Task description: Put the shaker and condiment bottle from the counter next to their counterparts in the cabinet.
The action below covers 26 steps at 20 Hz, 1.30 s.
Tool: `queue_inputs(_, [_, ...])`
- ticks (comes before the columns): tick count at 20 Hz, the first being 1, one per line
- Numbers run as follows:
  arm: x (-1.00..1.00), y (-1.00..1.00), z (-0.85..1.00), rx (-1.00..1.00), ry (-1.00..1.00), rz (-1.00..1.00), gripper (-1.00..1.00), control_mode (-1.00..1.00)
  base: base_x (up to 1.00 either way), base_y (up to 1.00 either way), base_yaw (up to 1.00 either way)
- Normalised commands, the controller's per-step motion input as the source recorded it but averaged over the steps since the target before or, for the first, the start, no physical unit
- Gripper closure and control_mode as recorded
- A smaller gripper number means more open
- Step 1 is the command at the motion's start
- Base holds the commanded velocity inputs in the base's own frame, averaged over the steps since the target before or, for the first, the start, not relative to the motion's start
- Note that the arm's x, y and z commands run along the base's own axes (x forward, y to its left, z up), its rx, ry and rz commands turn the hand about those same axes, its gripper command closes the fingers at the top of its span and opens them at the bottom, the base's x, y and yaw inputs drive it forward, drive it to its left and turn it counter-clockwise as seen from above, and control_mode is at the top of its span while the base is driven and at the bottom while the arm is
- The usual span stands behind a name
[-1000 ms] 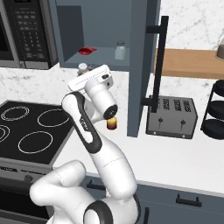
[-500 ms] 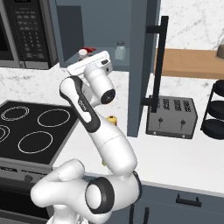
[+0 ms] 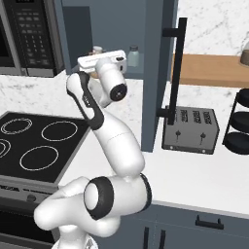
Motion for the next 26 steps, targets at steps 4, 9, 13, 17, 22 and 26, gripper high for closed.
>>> queue_inputs(4, [0.12, 0.24, 0.90, 0.00, 0.12, 0.00, 1.00, -1.00, 0.00, 0.00, 0.00])
queue_inputs(9, [0.12, 0.09, 0.28, 0.00, 0.00, -0.01, 1.00, -1.00, 0.00, 0.00, 0.00])
queue_inputs(13, [0.05, 0.00, 0.00, -0.18, -0.28, -0.03, 1.00, -1.00, 0.00, 0.00, 0.00])
queue_inputs(17, [0.12, 0.00, 0.00, -0.23, -0.33, -0.02, 1.00, -1.00, 0.00, 0.00, 0.00])
queue_inputs(22, [0.06, 0.01, -0.03, 0.00, -0.01, 0.00, 1.00, -1.00, 0.00, 0.00, 0.00])
queue_inputs(26, [0.32, 0.00, -0.10, 0.00, 0.02, 0.00, 1.00, -1.00, 0.00, 0.00, 0.00])
